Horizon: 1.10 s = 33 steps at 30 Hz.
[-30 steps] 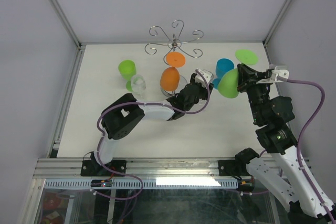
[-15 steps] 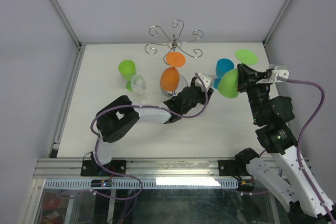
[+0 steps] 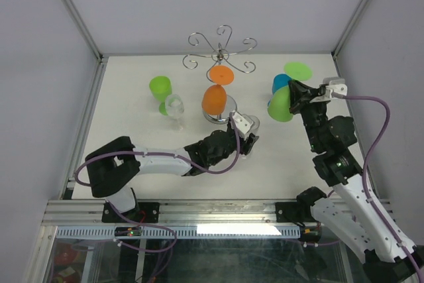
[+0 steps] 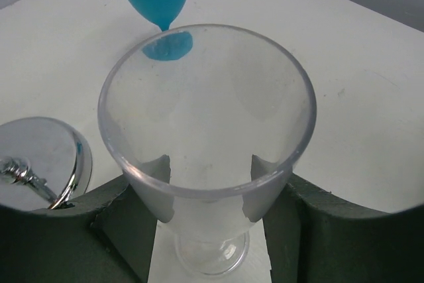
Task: Place the wine glass upside down on the wine glass rack
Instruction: Move the wine glass to the center of the board.
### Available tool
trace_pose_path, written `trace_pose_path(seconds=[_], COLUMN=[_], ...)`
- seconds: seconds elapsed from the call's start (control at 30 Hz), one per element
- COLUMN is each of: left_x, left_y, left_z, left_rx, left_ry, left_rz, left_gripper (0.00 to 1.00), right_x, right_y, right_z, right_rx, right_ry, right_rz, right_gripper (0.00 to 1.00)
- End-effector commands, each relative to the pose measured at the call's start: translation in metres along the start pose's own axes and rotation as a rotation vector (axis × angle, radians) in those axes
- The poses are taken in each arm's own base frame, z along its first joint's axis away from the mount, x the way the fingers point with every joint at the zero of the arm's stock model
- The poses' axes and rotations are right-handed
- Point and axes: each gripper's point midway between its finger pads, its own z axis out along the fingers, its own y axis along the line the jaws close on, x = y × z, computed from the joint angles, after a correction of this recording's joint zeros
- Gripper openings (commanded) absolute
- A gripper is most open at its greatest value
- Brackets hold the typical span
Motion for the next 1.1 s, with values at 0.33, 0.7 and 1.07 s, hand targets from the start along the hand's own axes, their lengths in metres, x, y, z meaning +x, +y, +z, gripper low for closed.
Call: trace_pose_path(seconds=[0.33, 0.7, 1.07], left_x=[-0.023, -0.018, -0.021], left_y=[0.033, 0.048, 0.052], left_z=[-0.075, -0.091, -0.092], left_rx=[-0.125, -0.189, -0.213], left_ry=[-0.072, -0.041, -0.037], left_rz=[-0.126, -0.118, -0.109], left_gripper=[0.43, 0.44, 0.44], right_x=[0.014, 0.034, 0.042], right_y=[0.027, 0.023, 0.039], right_z=[0.050, 0.084, 0.104], right_rx=[-0.132, -0.247, -0.402], right_ry=[-0.153, -0.137, -0.170], right_rz=[-0.041, -0.006, 0.023], right_gripper=[0.00, 0.00, 0.00])
